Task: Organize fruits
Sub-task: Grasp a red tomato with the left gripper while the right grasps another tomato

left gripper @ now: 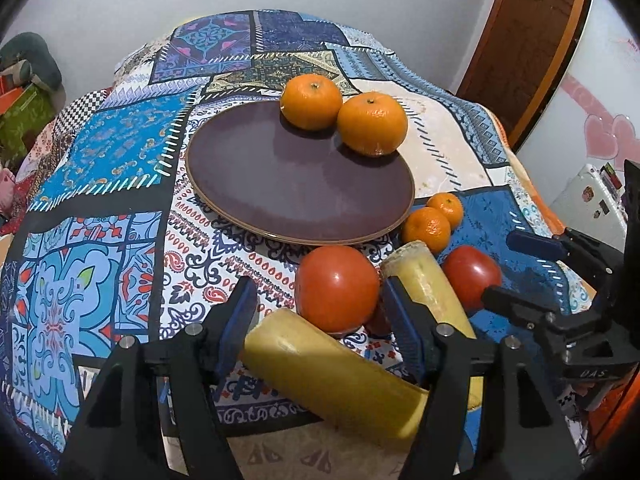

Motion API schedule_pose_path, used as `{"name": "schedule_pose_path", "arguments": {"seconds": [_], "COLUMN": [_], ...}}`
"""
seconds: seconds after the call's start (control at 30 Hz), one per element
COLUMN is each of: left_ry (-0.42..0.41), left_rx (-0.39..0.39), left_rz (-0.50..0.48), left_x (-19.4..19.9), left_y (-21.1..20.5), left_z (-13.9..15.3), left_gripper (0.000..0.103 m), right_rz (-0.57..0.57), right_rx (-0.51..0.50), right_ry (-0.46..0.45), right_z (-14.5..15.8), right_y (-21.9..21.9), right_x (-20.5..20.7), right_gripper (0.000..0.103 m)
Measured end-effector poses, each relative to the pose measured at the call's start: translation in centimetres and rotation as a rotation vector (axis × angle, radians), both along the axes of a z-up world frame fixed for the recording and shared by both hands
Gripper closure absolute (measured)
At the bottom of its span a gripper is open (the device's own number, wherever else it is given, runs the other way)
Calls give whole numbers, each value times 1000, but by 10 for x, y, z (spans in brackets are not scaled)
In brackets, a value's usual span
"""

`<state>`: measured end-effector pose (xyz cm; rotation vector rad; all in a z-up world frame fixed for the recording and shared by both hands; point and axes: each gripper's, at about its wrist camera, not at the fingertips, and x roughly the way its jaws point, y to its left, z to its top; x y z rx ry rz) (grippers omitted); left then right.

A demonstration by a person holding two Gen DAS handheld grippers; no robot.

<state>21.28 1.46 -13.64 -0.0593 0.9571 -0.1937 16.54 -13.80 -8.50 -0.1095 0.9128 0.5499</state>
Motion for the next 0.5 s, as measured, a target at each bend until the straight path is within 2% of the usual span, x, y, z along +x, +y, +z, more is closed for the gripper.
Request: {"name": "schedule_pose_path", "arguments": {"seconds": [0.37, 0.5], "left_ry": [13, 19], "left_rx": [-4, -18], "left_rz": [-21, -18], "left_x": [8, 10], "left_y": [-2, -1], "left_z": [-6, -7], "left_gripper": [38, 38], "right_rz": [-4, -4], "right_rx": [55, 61], "right_ry": [90, 85], "right_z": [-21, -20], "right_y": [1, 2], "right_x": [6, 6], "right_gripper": [35, 38]}}
